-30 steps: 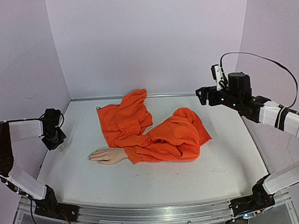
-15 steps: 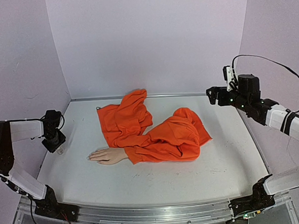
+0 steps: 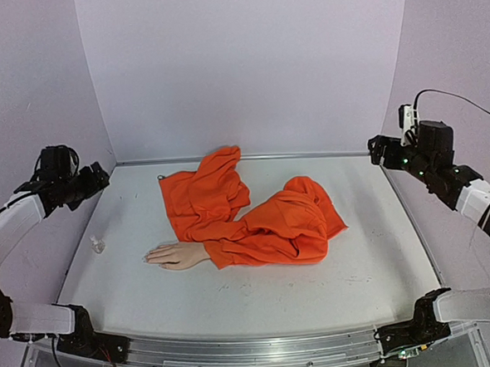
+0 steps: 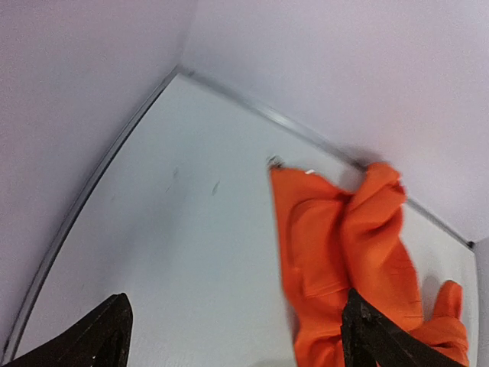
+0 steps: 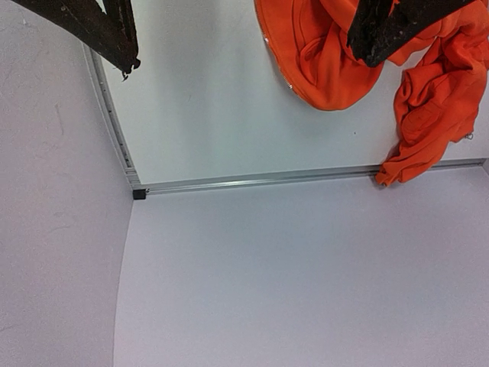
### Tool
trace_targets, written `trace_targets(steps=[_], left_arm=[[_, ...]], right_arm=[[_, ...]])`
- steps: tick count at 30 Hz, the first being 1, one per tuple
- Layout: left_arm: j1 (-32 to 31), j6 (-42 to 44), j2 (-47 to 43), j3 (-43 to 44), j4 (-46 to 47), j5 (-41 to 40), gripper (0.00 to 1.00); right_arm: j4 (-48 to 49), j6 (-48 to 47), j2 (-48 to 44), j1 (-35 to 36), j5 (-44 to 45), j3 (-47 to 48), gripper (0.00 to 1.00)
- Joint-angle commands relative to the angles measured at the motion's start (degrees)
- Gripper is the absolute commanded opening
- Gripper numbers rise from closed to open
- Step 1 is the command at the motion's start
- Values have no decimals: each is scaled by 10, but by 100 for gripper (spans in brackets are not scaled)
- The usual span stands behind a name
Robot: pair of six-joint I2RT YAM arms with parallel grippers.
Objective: Paint the nails
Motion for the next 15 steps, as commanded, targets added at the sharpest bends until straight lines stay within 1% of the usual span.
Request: trace_targets(steps=[1,7,11,15], left_arm=[[1,177,-86,59,99,112,99],[1,264,-163,56,136,120,99],[1,277,-181,47,144,122,99],[1,275,-183,41,146,128,99]], right_arm=[[-22,-5,-38,-1,80,23,98],[-29,-17,-79,-1,69,31,98],[-30,-9,-86,-1,96,37,98],[-2,-9,-119,0,83,14,98]])
